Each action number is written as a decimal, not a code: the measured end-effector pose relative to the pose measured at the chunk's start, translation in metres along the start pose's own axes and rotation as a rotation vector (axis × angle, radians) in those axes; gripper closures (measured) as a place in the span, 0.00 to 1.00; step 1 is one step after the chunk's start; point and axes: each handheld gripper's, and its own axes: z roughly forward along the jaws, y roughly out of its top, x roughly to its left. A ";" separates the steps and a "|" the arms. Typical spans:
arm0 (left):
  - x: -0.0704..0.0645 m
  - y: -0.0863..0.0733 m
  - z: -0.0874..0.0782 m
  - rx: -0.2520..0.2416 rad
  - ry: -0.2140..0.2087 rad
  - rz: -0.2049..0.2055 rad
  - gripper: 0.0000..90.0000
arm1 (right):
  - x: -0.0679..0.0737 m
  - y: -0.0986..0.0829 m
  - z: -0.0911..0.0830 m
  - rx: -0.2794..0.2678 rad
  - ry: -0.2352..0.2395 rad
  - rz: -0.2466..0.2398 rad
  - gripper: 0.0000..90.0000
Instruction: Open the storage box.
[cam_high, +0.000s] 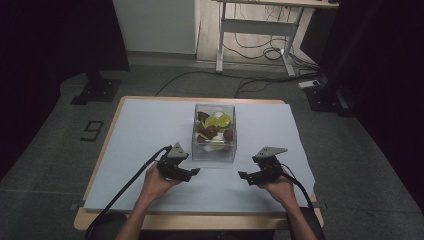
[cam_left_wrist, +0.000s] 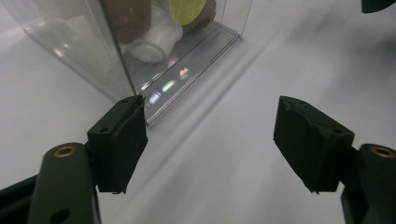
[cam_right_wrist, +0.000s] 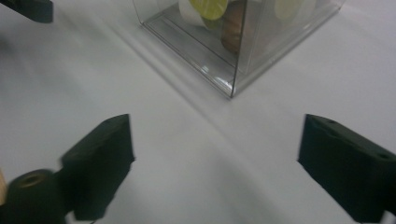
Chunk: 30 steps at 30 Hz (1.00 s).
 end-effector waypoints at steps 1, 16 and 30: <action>-0.001 0.001 0.001 -0.001 -0.002 0.002 0.29 | 0.001 0.002 0.001 -0.002 -0.007 -0.003 0.16; 0.003 0.018 0.006 -0.033 -0.021 0.008 0.42 | 0.009 0.021 0.010 -0.009 0.015 0.005 0.40; 0.005 0.030 0.009 -0.034 -0.022 0.011 0.56 | 0.017 0.036 0.018 -0.019 0.018 -0.021 0.60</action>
